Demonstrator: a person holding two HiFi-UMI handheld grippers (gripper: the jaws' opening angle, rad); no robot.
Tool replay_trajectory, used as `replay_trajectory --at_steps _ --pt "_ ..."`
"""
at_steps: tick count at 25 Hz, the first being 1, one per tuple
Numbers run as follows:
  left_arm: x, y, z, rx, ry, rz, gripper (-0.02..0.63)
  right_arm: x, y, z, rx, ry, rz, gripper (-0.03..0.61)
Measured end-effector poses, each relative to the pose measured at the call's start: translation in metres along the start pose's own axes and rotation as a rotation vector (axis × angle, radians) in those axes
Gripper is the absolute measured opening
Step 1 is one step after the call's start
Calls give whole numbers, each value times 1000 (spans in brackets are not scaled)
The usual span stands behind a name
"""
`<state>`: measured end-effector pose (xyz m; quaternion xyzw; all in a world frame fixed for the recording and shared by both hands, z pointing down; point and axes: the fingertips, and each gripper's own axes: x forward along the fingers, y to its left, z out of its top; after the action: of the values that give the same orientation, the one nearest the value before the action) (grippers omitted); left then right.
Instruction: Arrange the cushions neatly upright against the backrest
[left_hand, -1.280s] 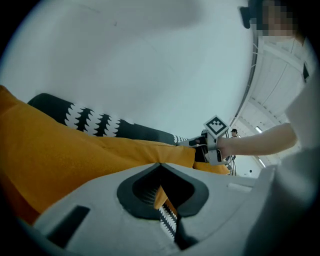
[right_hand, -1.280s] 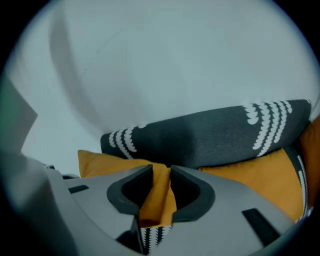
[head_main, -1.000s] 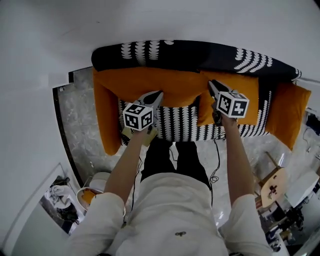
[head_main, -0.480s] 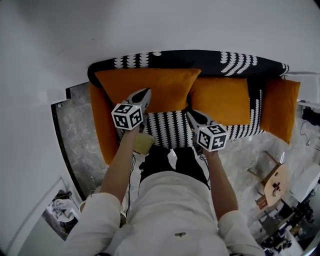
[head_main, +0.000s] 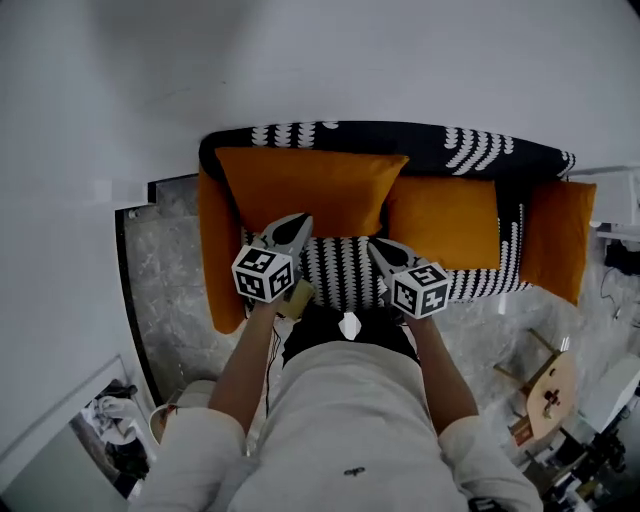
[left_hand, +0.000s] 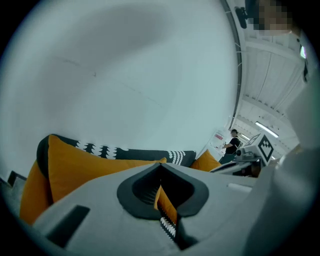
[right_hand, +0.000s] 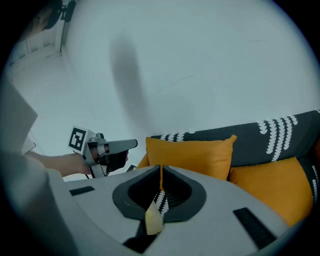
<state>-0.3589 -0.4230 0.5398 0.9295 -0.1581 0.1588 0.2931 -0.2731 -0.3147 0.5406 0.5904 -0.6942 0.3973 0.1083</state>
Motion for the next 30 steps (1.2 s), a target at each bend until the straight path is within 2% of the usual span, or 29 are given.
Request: replay_trajectory --at_steps 7,11,16,21,24,30 --pt "-28 -30 -50 -61 20 28 9 -20 32 -26 -127 62 118 9" --pt "-30 -73 -71 -49 28 15 9 -49 30 -36 -179 47 158 9" --pt "-5 -144 -97 -20 75 15 11 -108 12 -66 -231 45 216 11" --pt "47 -226 -111 -14 90 -18 11 -169 -40 -89 -230 24 234 11" --pt "80 -276 -117 -1 88 -35 11 -207 -85 -98 -200 -5 213 11" --pt "131 -370 -155 -16 111 -73 11 -284 -163 -134 -92 -35 163 11"
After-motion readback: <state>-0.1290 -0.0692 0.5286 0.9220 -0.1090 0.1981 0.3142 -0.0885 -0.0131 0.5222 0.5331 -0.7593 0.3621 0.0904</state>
